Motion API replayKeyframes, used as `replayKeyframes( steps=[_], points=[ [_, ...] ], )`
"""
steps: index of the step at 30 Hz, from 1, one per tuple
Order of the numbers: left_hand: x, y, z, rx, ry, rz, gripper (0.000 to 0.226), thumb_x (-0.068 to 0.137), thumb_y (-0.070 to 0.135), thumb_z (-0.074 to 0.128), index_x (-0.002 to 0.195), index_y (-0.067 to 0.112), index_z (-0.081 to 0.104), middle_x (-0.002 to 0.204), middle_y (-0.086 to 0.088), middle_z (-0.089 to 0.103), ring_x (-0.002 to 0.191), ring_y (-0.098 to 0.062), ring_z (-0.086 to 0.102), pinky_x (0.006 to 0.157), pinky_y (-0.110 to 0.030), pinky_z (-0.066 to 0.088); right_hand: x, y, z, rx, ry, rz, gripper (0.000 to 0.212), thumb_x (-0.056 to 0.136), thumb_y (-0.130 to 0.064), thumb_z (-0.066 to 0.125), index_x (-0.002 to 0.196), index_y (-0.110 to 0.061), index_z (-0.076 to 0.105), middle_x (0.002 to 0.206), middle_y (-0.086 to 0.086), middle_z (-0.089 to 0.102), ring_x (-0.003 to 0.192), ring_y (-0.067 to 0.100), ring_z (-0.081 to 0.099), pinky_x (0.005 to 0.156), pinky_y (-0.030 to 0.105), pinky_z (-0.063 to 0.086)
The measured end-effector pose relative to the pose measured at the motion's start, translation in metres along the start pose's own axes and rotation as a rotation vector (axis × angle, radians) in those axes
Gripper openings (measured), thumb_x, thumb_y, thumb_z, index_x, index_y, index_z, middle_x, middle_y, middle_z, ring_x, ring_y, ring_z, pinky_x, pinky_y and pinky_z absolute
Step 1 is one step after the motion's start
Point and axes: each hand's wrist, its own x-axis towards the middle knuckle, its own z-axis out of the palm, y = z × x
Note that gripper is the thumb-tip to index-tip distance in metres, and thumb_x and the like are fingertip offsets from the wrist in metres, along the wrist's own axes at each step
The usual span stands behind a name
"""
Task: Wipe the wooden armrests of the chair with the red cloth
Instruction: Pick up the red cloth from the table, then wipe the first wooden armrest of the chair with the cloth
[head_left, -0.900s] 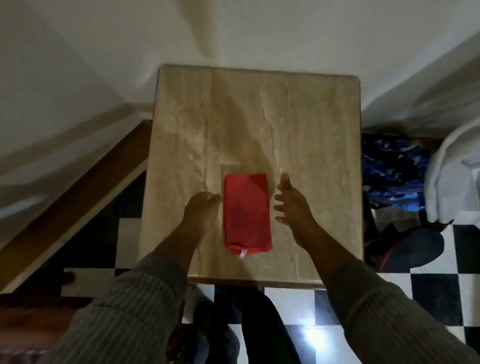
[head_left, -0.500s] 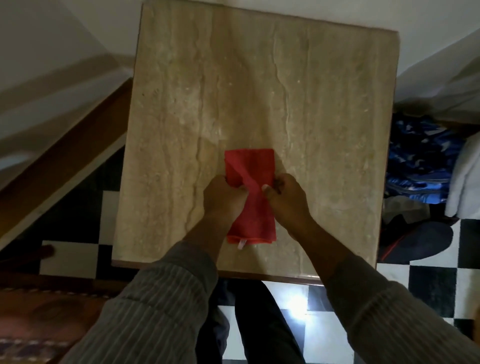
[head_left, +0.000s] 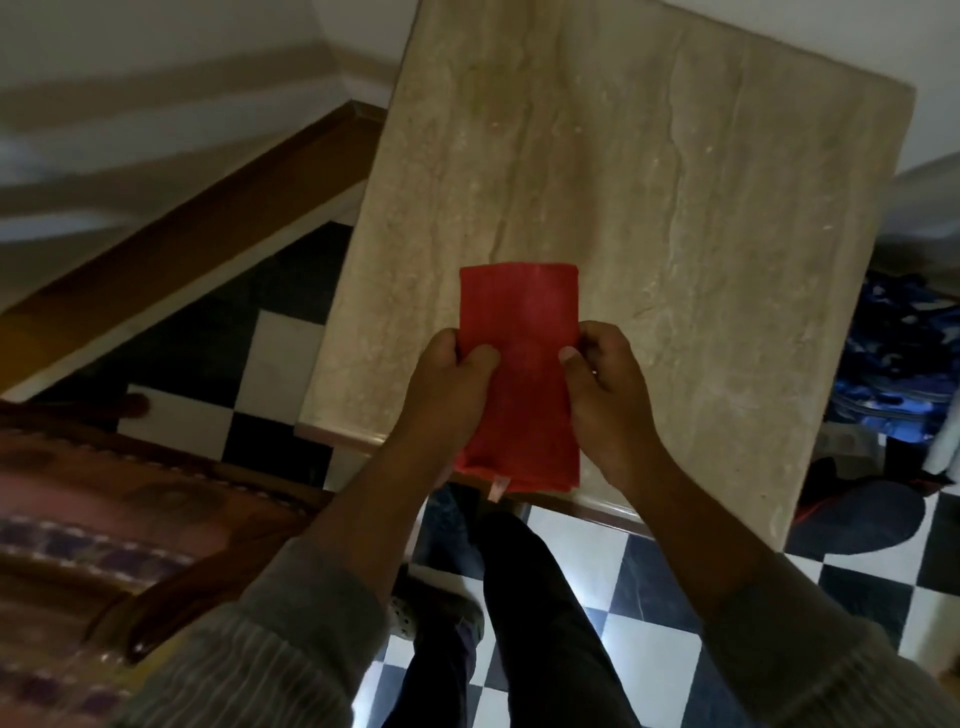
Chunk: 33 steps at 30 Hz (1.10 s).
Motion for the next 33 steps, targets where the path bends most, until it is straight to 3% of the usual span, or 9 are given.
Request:
replayKeyframes(
  steps=[4,9,13,20,22,24,27,30,33],
  points=[
    [-0.044,0.0,-0.05,-0.207,0.08,-0.026,0.015,0.094,0.022,0.054,0.098,0.033,0.064,0.098,0.01,0.071,0.092,-0.014,0.067,0.067,-0.031,0.053,-0.034,-0.037,0.026,0.042,-0.04,-0.111,0.019,0.097,-0.024,0.051,0.098,-0.043,0.054,0.094,-0.019,0.065,0.082,-0.007,0.063,0.066,0.008,0.047],
    [-0.104,-0.001,-0.114,-0.289,0.204,0.045,0.022,0.097,0.015,0.055,0.115,0.026,0.063,0.117,0.004,0.068,0.107,-0.019,0.066,0.093,-0.047,0.055,-0.082,-0.081,0.06,0.09,-0.15,-0.218,0.018,0.095,-0.031,0.05,0.111,-0.034,0.057,0.104,-0.015,0.067,0.092,0.001,0.066,0.082,0.03,0.055],
    [-0.154,-0.009,-0.166,-0.312,0.329,0.141,0.019,0.096,0.019,0.058,0.105,0.035,0.061,0.111,0.01,0.068,0.102,-0.013,0.067,0.088,-0.046,0.058,-0.123,-0.117,0.092,0.064,-0.246,-0.271,0.016,0.096,-0.032,0.049,0.11,-0.037,0.057,0.105,-0.014,0.067,0.093,0.003,0.067,0.078,0.029,0.056],
    [-0.242,-0.041,-0.243,-0.443,0.53,0.167,0.025,0.094,0.011,0.06,0.107,0.032,0.059,0.111,0.0,0.068,0.101,-0.02,0.068,0.088,-0.051,0.058,-0.199,-0.174,0.155,-0.081,-0.498,-0.407,0.019,0.1,-0.023,0.049,0.108,-0.038,0.056,0.106,-0.012,0.064,0.092,0.002,0.064,0.075,0.022,0.054],
    [-0.247,-0.059,-0.254,-0.492,0.573,0.145,0.027,0.095,0.008,0.059,0.117,0.023,0.058,0.113,-0.003,0.068,0.099,-0.021,0.068,0.087,-0.049,0.058,-0.205,-0.173,0.173,-0.166,-0.553,-0.445,0.019,0.101,-0.027,0.047,0.117,-0.03,0.056,0.11,-0.01,0.062,0.096,0.002,0.061,0.078,0.024,0.051],
    [-0.248,-0.086,-0.267,-0.594,0.647,0.13,0.027,0.096,0.003,0.057,0.119,0.017,0.057,0.113,-0.007,0.067,0.094,-0.02,0.067,0.085,-0.049,0.057,-0.212,-0.166,0.202,-0.278,-0.646,-0.493,0.022,0.101,-0.031,0.047,0.122,-0.029,0.054,0.107,-0.02,0.057,0.095,-0.008,0.056,0.076,0.016,0.045],
    [-0.24,-0.116,-0.268,-0.659,0.715,0.064,0.025,0.096,0.005,0.058,0.116,0.019,0.059,0.112,-0.008,0.069,0.096,-0.026,0.069,0.086,-0.053,0.059,-0.214,-0.147,0.23,-0.386,-0.699,-0.519,0.023,0.101,-0.03,0.046,0.123,-0.03,0.054,0.104,-0.026,0.053,0.096,-0.009,0.053,0.079,0.017,0.044],
    [-0.224,-0.143,-0.261,-0.729,0.763,0.014,0.029,0.094,0.005,0.062,0.121,0.016,0.059,0.113,-0.012,0.068,0.101,-0.033,0.069,0.086,-0.054,0.059,-0.207,-0.119,0.249,-0.477,-0.702,-0.526,0.025,0.102,-0.029,0.046,0.125,-0.029,0.055,0.107,-0.019,0.055,0.097,-0.007,0.052,0.079,0.016,0.041],
    [-0.207,-0.159,-0.258,-0.738,0.783,-0.004,0.03,0.092,0.007,0.065,0.118,0.021,0.059,0.11,-0.009,0.067,0.103,-0.034,0.068,0.078,-0.043,0.059,-0.197,-0.097,0.261,-0.545,-0.69,-0.524,0.027,0.101,-0.03,0.046,0.127,-0.028,0.054,0.118,-0.011,0.057,0.103,0.004,0.055,0.082,0.02,0.042]
  ],
)
